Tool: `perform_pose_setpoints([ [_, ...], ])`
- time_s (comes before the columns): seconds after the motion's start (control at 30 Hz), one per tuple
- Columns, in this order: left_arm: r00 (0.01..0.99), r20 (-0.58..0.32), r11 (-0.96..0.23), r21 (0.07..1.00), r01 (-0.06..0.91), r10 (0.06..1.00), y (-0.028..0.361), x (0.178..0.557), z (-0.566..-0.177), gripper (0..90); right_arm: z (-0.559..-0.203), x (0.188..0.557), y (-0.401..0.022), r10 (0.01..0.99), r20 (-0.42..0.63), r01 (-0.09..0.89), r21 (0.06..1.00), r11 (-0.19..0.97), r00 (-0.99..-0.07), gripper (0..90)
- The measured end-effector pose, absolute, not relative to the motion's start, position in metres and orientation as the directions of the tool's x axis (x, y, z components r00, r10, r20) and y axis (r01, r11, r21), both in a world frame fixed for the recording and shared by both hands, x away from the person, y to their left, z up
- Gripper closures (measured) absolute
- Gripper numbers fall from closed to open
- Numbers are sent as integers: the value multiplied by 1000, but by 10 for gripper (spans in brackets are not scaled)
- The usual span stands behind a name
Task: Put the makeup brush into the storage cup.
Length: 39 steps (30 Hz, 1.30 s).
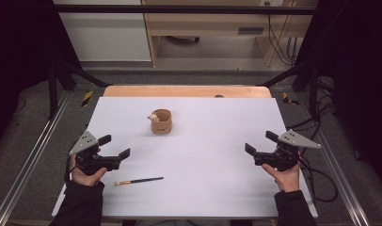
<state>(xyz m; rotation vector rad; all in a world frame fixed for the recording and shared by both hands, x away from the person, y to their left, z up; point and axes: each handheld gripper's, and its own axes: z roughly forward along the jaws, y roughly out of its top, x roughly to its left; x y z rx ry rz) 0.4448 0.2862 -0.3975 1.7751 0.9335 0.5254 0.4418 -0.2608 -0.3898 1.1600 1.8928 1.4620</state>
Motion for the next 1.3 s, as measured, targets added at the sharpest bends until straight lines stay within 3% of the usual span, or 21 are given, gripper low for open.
perform_pose_setpoints([
  [0.67, 656, -66, -257, 887, 383, 752, 284, 440, -407, 59, -385, 439, -253, 834, 108, 324, 942, 89, -542, 37],
  [1.3, 745, -49, -437, 783, 442, 665, 269, 431, -431, 73, -389, 440, -242, 822, 102, 345, 931, 119, -560, 37],
])
